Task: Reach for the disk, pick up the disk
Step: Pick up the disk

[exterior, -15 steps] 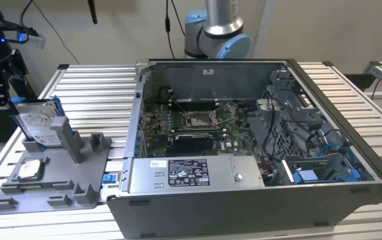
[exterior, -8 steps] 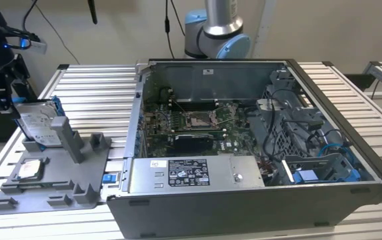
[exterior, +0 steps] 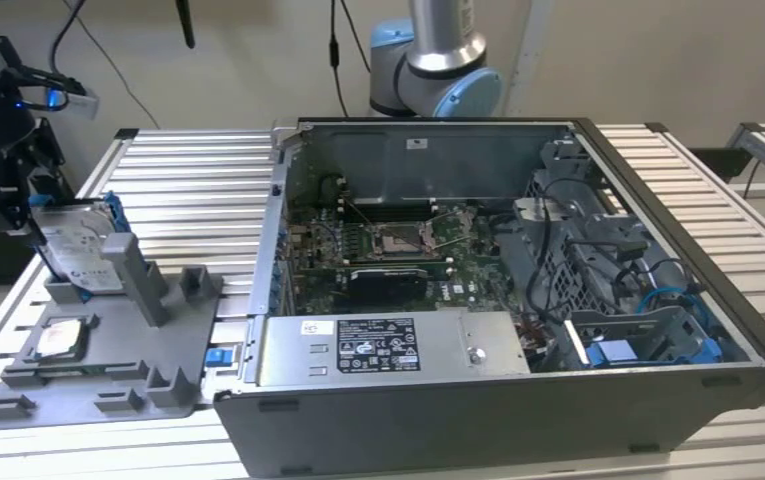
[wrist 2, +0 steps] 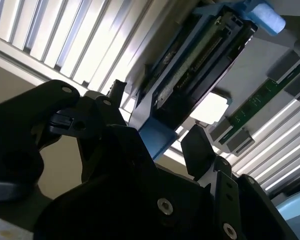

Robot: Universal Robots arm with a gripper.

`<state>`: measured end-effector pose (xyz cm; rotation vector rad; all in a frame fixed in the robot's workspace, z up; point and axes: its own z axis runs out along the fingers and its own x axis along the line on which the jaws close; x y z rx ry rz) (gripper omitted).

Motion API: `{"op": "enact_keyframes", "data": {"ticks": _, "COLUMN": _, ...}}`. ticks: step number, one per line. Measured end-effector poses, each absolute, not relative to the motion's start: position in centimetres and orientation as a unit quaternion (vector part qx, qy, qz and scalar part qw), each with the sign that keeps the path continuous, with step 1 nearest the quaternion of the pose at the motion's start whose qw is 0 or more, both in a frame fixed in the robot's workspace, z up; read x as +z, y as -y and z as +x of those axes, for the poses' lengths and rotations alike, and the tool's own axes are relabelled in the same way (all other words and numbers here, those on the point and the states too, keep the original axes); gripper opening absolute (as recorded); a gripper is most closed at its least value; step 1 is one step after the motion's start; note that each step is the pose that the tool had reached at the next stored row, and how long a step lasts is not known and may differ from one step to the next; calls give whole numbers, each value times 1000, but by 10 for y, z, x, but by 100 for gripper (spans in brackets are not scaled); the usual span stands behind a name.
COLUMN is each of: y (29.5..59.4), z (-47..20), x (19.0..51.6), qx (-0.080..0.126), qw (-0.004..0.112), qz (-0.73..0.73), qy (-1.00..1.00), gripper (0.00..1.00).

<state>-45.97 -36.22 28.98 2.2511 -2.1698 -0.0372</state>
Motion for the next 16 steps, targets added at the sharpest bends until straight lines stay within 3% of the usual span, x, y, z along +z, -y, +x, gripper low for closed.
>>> {"op": "enact_keyframes", "data": {"ticks": 16, "y": 362, "z": -460, "x": 271, "qx": -12, "qw": 7, "qz": 720, "qy": 694, "gripper": 100}}
